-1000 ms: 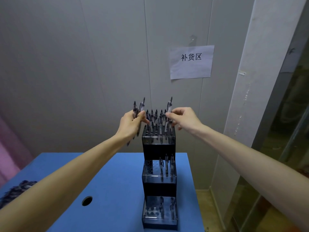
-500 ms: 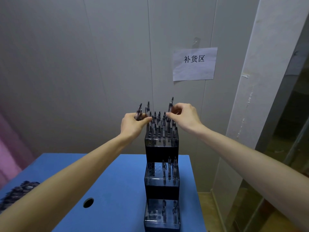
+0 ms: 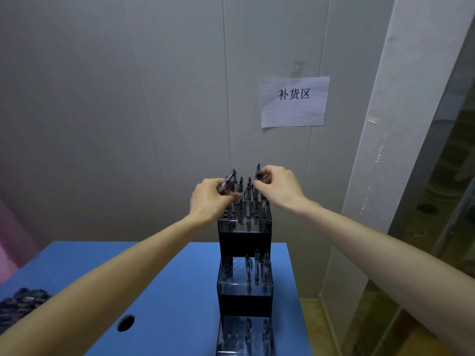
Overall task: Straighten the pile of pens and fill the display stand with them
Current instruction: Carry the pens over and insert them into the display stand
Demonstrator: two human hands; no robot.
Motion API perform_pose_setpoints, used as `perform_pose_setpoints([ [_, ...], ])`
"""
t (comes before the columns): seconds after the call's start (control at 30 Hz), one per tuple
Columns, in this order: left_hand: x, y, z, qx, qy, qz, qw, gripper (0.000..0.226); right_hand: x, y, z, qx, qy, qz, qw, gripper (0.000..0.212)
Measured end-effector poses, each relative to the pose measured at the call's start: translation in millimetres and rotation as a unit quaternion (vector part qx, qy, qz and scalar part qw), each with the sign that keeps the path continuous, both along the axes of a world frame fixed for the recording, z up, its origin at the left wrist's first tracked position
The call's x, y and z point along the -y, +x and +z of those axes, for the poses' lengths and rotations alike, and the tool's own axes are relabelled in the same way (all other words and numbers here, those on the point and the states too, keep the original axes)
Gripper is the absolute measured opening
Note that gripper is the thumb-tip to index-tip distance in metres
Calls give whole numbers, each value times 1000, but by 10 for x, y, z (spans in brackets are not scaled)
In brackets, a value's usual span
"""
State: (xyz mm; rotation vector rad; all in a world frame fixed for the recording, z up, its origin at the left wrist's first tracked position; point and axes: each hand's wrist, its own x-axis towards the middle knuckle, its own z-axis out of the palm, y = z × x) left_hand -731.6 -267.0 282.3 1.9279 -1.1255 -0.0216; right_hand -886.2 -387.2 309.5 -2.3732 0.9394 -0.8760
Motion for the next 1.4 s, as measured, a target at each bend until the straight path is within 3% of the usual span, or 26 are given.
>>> perform_pose_setpoints([
  [0.27, 69, -5, 94, 36, -15, 12, 999, 34, 75, 54, -31, -5, -85, -7, 996, 26],
  [0.57, 143, 1, 21, 125, 37, -2, 992, 22, 177, 54, -41, -25, -81, -17, 996, 27],
  [0.7, 161, -12, 30, 157, 38, 12, 987, 41, 160, 36, -34, -40, -61, -8, 997, 28],
  [1.03, 219, -106, 116, 281, 74, 10, 957, 59, 118, 136, 149, -128, -19, 3, 992, 12],
  [1.17, 215, -85, 101, 287, 69, 1, 955, 41, 130, 146, 135, -191, -3, 10, 982, 17],
  [1.4, 206, -46, 94, 292, 59, -1, 955, 21, 138, 171, 115, -193, -24, 1, 981, 21],
])
